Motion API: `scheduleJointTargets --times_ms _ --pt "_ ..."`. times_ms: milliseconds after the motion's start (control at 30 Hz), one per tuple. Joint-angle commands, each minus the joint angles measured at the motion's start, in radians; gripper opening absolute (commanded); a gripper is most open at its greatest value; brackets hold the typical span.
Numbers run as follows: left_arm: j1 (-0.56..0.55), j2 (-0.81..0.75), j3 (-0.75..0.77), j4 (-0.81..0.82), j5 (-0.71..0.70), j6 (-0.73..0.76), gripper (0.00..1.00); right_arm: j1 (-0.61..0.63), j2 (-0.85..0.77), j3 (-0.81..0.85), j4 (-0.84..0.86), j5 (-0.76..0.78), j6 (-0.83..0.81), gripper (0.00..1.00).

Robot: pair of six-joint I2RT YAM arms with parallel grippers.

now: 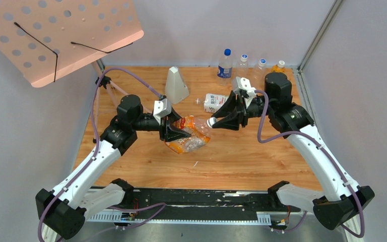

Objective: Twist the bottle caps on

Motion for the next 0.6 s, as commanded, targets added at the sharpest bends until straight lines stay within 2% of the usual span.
scheduleJointTargets --times_ms 0,100,167,300,567 --pt "0.005 0.039 0.105 -0.183 0.12 0.132 0.0 0.013 0.009 0.073 -0.105 -0.029 -0.113 0.0" --pt "0.012 0.073 0.154 -0.32 0.169 0.237 0.0 0.029 0.006 0.08 -0.157 0.006 -0.175 0.0" --pt "0.017 0.109 0.205 -0.495 0.169 0.323 0.0 0.044 0.001 0.075 -0.174 0.044 -0.202 0.0" --pt "0.025 0.154 0.3 -0.709 0.15 0.465 0.0 0.09 0.001 0.078 -0.201 0.127 -0.247 0.0" --pt "0.029 0.227 0.399 -0.938 0.139 0.601 0.0 0.165 0.032 0.124 -0.255 0.212 -0.311 0.0"
